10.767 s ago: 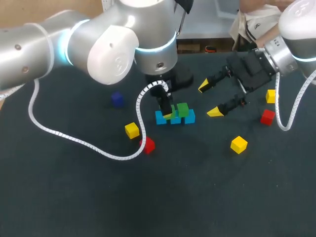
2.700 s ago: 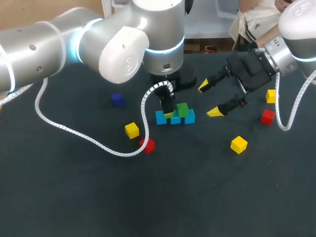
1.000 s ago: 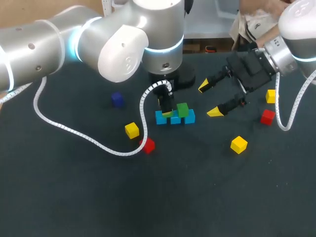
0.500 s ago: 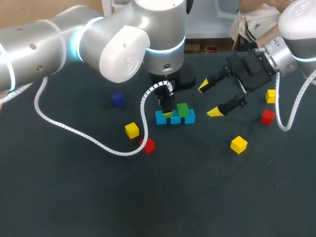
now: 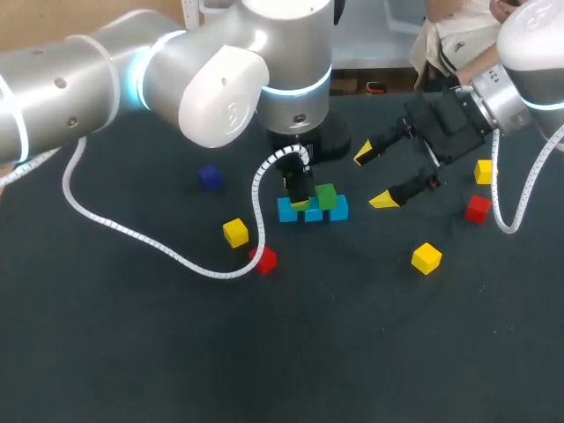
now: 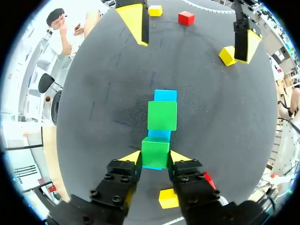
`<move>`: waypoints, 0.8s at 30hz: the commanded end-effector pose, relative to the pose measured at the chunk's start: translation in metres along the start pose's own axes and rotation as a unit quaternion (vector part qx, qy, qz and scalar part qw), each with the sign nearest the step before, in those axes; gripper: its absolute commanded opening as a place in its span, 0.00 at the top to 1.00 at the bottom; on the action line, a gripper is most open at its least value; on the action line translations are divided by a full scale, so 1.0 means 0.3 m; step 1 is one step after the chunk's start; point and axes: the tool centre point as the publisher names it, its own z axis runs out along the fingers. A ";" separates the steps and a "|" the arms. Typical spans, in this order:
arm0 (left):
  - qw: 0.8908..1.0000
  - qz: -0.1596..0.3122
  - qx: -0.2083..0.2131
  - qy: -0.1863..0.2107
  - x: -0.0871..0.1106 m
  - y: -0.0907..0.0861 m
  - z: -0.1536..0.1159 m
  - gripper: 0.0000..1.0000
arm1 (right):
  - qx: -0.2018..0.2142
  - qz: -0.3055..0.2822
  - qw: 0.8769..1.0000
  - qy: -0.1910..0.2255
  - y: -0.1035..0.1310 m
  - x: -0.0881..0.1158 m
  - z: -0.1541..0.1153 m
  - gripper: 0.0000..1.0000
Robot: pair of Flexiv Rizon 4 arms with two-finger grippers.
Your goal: Place the blue cubes, place green cubes on the blue cubes, place the yellow cubes on the green cubes, then place the red cubes on the yellow cubes, and place purple cube on the red cubes.
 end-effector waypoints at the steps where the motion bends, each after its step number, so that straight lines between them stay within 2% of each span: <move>1: 1.000 -0.004 0.003 0.003 -0.005 0.005 0.003 0.04 | 0.000 -0.001 1.000 -0.001 0.000 0.001 0.000 0.00; 2: 1.000 -0.005 0.004 0.003 -0.005 0.006 0.003 0.00 | 0.000 -0.001 1.000 -0.001 0.000 0.001 0.000 0.00; 16: 1.000 -0.005 0.000 -0.009 0.002 0.009 -0.007 0.00 | 0.000 -0.001 1.000 -0.001 0.000 0.001 0.000 0.00; 17: 1.000 -0.005 0.000 -0.010 0.002 0.009 -0.008 0.05 | 0.000 -0.001 1.000 -0.001 0.000 0.001 0.000 0.00; 18: 1.000 -0.003 -0.001 -0.012 0.001 0.011 -0.009 0.22 | 0.000 -0.001 1.000 -0.001 0.000 0.001 0.000 0.00; 20: 1.000 0.002 -0.002 -0.013 -0.002 0.013 -0.010 0.43 | 0.000 -0.001 1.000 -0.001 0.000 0.001 0.000 0.00; 24: 1.000 0.006 -0.001 -0.014 -0.008 0.015 -0.008 0.46 | 0.000 -0.001 1.000 -0.001 0.000 0.001 0.000 0.00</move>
